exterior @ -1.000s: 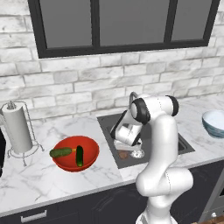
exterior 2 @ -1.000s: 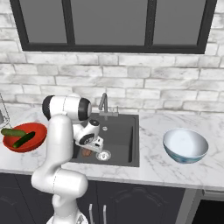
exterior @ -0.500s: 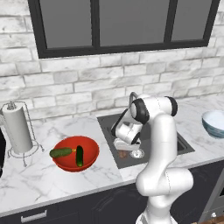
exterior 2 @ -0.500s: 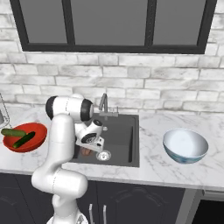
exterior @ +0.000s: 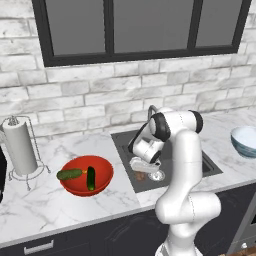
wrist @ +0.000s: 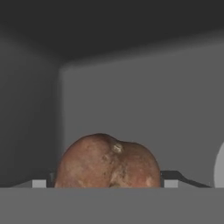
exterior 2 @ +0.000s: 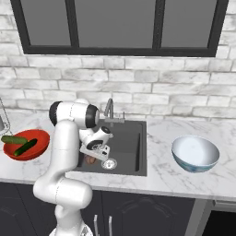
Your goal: Pick the cucumbers from the cabinet and place them in one bowl. Pick the potato from the sink and place it in the other bowl.
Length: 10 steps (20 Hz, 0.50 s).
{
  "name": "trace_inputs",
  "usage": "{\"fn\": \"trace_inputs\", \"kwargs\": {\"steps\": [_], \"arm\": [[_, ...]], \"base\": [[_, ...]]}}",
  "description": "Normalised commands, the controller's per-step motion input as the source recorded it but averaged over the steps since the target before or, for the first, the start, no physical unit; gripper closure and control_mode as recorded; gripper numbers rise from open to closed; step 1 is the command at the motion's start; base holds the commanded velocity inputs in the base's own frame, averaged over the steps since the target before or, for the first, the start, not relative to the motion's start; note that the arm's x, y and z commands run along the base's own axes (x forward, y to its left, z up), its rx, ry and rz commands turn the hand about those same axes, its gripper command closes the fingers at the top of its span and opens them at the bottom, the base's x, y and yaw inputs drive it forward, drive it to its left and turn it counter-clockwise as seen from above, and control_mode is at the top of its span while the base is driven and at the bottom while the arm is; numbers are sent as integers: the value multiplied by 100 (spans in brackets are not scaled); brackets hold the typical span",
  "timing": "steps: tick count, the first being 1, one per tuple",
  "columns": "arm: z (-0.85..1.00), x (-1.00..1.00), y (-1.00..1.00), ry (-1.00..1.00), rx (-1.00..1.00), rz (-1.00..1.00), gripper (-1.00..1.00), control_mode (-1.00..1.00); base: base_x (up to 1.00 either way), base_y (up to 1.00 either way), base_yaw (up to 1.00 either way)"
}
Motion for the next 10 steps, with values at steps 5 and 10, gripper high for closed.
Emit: {"fn": "trace_inputs", "kwargs": {"steps": [5, 10], "arm": [[0, 0, 0, 0, 0, 0, 100, -100], [5, -4, -7, -1, 0, 0, 100, -100]], "base": [[0, 0, 0], [0, 0, 0]]}}
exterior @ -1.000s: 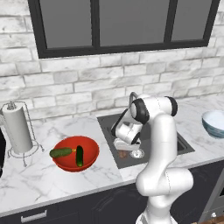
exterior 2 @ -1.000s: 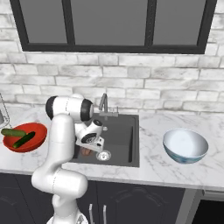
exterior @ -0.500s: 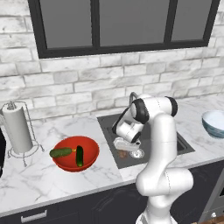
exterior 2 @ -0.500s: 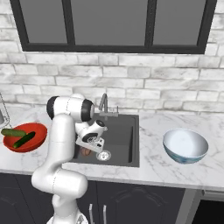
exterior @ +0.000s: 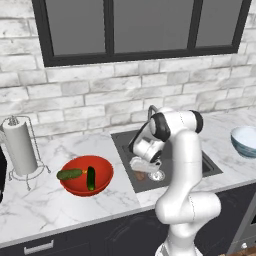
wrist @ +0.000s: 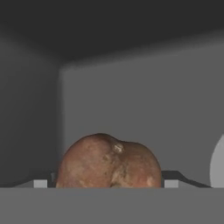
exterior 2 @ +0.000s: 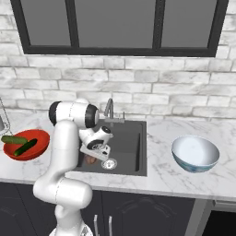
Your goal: Pick the cucumbers from the cabinet and place them in one bowl. Pick the potato from the sink and place it in the other bowl.
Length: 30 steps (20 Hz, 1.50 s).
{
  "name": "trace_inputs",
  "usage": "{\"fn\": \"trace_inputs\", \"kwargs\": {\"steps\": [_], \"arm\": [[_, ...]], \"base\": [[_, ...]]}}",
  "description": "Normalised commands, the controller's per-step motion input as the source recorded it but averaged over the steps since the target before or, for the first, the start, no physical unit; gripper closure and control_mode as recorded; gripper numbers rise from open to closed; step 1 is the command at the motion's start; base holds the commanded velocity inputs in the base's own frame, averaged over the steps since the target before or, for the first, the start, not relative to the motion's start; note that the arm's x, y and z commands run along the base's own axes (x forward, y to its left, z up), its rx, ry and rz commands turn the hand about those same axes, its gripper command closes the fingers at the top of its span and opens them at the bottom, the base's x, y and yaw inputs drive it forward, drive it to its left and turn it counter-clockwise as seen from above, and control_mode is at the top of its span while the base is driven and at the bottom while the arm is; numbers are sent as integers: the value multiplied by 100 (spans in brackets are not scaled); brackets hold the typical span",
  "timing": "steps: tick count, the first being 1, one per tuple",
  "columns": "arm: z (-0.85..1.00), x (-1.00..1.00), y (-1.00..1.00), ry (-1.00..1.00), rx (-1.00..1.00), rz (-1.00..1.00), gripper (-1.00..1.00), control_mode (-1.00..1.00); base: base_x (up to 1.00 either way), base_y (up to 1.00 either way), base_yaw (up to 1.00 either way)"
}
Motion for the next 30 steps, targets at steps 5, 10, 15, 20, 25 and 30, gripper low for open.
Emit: {"fn": "trace_inputs", "kwargs": {"steps": [5, 10, 15, 20, 25, 30], "arm": [[54, -42, -32, -6, 0, 0, 100, -100], [53, -54, -13, -6, 0, 1, 100, -100], [64, -52, 0, -3, 0, 2, 100, -100], [81, -41, 0, -3, 0, 0, 100, -100], [89, -15, -2, -7, 0, 0, 100, -100], [83, -44, -6, -3, 0, 0, 100, -100]], "base": [[0, 0, 0], [0, 0, 0], [0, 0, 0], [0, 0, 0], [0, 0, 0], [0, 0, 0]]}}
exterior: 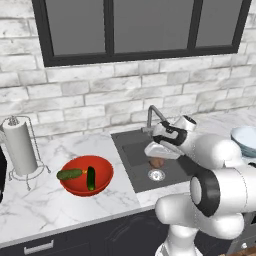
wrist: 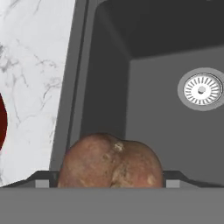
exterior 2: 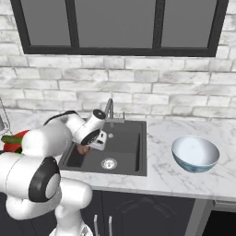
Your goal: Pick the cucumbers from the cabinet and place them in one bowl. Pick the potato from the sink and place it in the other bowl.
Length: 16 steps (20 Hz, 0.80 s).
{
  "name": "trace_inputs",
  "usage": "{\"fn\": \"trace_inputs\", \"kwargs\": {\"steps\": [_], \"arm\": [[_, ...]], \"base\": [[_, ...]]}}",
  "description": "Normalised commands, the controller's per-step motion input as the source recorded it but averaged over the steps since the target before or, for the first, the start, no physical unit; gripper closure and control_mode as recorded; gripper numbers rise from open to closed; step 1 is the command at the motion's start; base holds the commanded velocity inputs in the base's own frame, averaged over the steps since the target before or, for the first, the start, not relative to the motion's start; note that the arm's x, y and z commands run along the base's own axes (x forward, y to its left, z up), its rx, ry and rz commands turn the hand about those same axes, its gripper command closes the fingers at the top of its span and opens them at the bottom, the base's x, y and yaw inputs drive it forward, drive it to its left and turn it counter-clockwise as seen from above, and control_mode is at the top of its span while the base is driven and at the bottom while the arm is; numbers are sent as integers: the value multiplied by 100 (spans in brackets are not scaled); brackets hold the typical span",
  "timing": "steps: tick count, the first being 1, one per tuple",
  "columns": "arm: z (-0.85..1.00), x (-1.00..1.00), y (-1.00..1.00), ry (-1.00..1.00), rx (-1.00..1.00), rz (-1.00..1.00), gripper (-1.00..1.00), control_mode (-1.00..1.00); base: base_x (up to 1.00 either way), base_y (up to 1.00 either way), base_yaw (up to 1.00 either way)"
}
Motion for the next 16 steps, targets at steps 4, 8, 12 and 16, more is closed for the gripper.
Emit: {"fn": "trace_inputs", "kwargs": {"steps": [4, 8, 12, 16], "arm": [[65, -71, 0, -1, 0, 1, 100, -100], [69, -64, 0, 0, 0, 2, 100, -100], [64, -47, 0, 0, -10, 5, 100, -100], [57, -39, 0, 0, -22, 1, 100, -100]], "base": [[0, 0, 0], [0, 0, 0], [0, 0, 0], [0, 0, 0]]}}
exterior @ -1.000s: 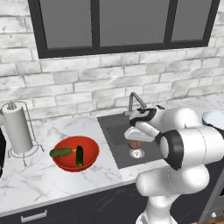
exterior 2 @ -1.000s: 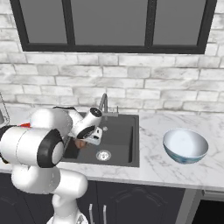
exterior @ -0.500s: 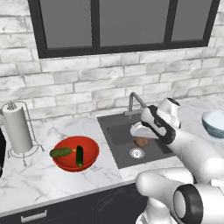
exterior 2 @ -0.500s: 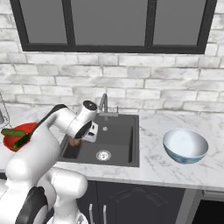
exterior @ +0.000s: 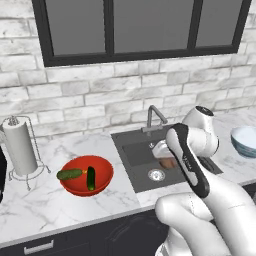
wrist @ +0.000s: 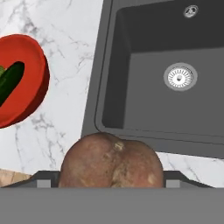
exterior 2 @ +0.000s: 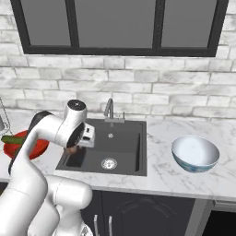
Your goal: Pick the cucumbers from the cabinet and place them in one bowl. Pick the potato from the sink and place it in the other bowl.
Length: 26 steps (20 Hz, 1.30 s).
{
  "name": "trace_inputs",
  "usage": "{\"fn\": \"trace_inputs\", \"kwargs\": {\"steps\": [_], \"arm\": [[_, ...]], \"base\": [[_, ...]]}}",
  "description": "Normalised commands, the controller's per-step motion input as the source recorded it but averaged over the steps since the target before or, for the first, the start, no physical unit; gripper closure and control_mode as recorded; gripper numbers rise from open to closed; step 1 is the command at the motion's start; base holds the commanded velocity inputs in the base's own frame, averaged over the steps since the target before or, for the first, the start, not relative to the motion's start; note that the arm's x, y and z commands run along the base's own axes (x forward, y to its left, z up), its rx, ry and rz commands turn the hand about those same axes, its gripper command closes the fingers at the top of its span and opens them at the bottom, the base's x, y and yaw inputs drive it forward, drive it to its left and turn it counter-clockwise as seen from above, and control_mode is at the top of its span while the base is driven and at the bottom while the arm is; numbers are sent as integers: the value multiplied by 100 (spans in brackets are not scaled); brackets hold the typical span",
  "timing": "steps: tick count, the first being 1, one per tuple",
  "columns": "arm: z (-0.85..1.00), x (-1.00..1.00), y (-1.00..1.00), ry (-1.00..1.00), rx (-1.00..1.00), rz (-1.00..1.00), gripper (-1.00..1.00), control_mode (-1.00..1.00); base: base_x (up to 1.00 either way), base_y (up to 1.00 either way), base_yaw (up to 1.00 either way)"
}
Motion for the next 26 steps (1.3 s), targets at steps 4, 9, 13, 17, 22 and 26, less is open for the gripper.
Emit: {"fn": "trace_inputs", "kwargs": {"steps": [4, 9, 13, 17, 22, 26], "arm": [[52, -35, 0, 0, -24, 0, 100, -100], [78, -67, 0, 0, -12, 0, 100, -100], [71, -79, 4, 0, -5, 0, 100, -100], [17, -43, 5, -2, -4, 0, 100, -100], [0, 0, 0, 0, 0, 0, 100, -100], [0, 0, 0, 0, 0, 0, 100, -100]], "base": [[0, 0, 0], [0, 0, 0], [0, 0, 0], [0, 0, 0], [0, 0, 0], [0, 0, 0]]}}
